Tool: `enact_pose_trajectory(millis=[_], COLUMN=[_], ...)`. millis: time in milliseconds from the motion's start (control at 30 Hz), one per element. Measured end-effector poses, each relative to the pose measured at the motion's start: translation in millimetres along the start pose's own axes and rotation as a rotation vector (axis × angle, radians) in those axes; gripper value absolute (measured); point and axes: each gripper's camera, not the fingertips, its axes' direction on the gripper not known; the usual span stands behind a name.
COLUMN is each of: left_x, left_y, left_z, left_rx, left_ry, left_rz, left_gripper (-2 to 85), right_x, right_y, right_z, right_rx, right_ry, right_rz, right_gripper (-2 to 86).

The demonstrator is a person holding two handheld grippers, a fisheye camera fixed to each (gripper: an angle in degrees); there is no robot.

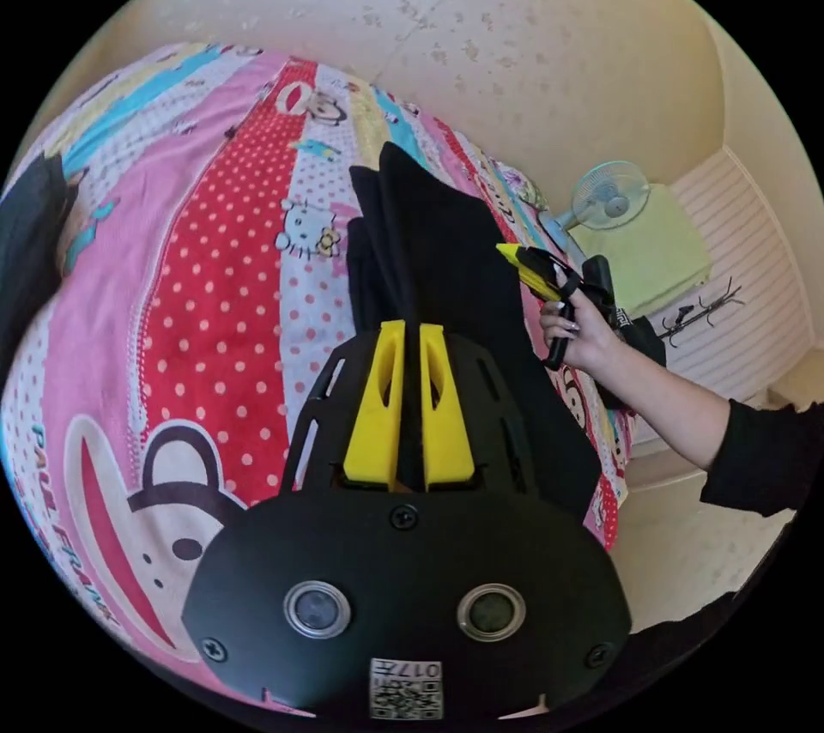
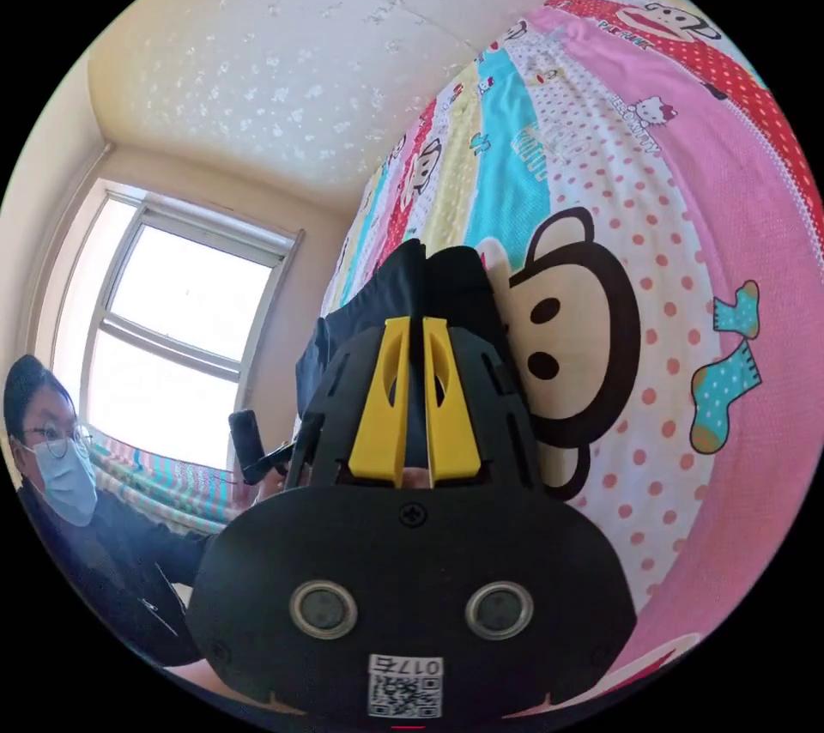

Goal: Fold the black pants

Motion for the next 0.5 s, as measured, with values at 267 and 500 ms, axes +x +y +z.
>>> enact_pose_trajectory(millis=[267,500], left_x=[-29,109], left_y=[19,75], left_z=[-17,-47], left_rx=[0.162,0.099], left_ry=[0.304,0.144], left_rz=[-0.199,0.179], left_gripper=[7.1,3.1], right_x=[-48,-136], right_y=[5,95], right_z=[-13,-35], right_rx=[-0.052,-0.228], right_ry=[-0.031,0.257], right_rz=[-0.15,-0.497], right_gripper=[9.5,1.9])
